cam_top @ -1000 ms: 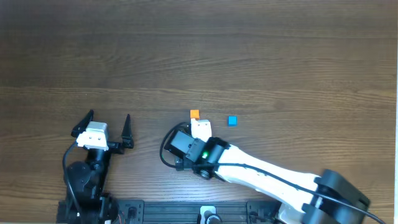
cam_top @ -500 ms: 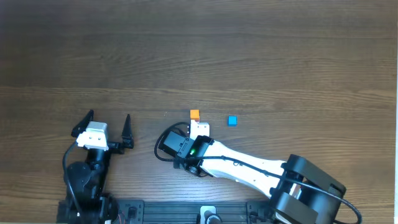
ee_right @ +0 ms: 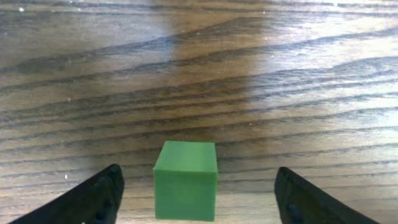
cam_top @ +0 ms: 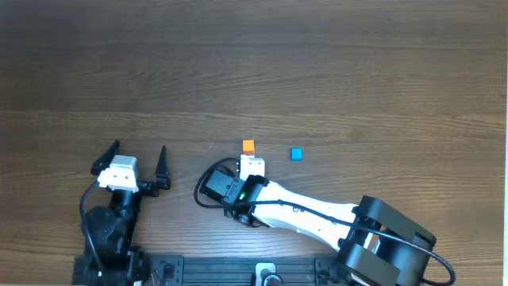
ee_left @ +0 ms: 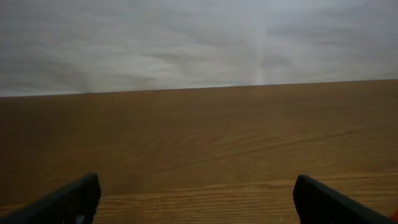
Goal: Stack Cubes
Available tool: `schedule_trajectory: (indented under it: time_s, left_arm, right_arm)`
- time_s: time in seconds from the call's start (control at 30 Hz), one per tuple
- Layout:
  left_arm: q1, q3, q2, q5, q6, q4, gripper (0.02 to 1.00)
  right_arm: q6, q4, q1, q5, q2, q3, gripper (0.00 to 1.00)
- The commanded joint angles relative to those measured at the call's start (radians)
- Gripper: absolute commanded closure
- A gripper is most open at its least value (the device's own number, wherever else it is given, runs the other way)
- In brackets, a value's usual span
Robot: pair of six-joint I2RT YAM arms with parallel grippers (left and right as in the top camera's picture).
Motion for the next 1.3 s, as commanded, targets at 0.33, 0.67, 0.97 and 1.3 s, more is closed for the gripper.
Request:
schedule_trajectory:
  time_s: [0.33, 0.67, 0.97, 1.3]
  left_arm:
    - [0.007, -0.005, -0.007, 0.003, 0.014, -0.002, 0.018]
    - [0.007, -0.005, -0.007, 0.003, 0.014, -0.002, 0.018]
    - [0.007, -0.005, -0.007, 0.003, 0.014, -0.002, 0.018]
    - [0.007, -0.005, -0.007, 0.003, 0.014, -0.002, 0.018]
  right_arm:
    - [0.002, 0.023, 0.012, 0.023, 0.039, 0.021, 0.476]
    - [0.002, 0.052, 0.012, 0.016, 0.051, 0.021, 0.540]
    - [0.002, 0.051, 0.012, 0.016, 0.051, 0.021, 0.768]
    - [0.002, -0.018, 0.010, 0.053, 0.011, 0.054, 0.873]
